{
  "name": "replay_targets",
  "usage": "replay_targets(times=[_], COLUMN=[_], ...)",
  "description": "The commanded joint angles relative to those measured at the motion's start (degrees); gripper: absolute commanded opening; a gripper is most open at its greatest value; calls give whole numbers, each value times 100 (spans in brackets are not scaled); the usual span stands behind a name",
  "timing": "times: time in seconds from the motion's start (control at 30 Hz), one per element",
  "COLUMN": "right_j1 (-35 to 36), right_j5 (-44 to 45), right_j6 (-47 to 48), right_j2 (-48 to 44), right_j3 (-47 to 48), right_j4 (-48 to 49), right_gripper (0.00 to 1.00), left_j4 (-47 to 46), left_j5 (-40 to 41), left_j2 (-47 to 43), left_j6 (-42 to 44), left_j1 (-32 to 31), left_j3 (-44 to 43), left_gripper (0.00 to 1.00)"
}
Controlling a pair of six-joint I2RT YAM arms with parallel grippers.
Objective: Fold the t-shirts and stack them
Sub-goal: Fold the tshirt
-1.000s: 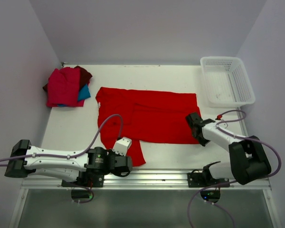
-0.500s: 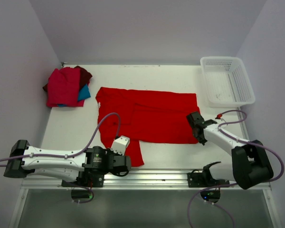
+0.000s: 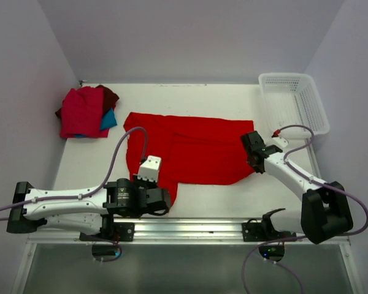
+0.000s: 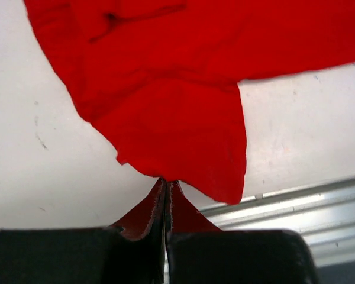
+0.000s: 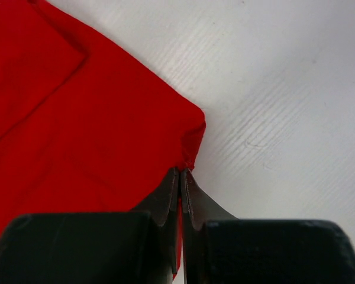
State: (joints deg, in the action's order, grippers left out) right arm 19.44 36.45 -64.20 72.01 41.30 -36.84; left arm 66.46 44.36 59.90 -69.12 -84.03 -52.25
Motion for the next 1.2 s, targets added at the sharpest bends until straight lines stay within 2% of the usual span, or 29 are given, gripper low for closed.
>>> replay_targets(times=[0.0,0.13,0.3,0.5,0.8,0.93,1.17], right_j1=[-19,-54,-125,-397,-793,-872,-898], right_j5=[73,126,178,91,12,3,29], right_j6=[312,452,611,830,1191,1296,1437], right_j2=[348,621,762,946,1447,1684,2027], right_j3=[343,545,748,1011,1398,1574,1899], right_j4=[212,309,335,397,564,643,678], right_gripper=[0,0,0,0,0,0,0], left_j4=[-473,-1790,-2847,-3937,-4957,-5072,-5213], left_j5=[741,741,443,-111,-489,-595,-472], left_j2=[-109,-373,-120,364,655,751,989], left_j6=[755,1880,3182,4010,4574,4592,4601], left_j1=[535,1430,2162,2970,4358,4798,5028], left_j3=[-49,22,-92,-49,250,189,13], left_gripper=[0,0,0,0,0,0,0])
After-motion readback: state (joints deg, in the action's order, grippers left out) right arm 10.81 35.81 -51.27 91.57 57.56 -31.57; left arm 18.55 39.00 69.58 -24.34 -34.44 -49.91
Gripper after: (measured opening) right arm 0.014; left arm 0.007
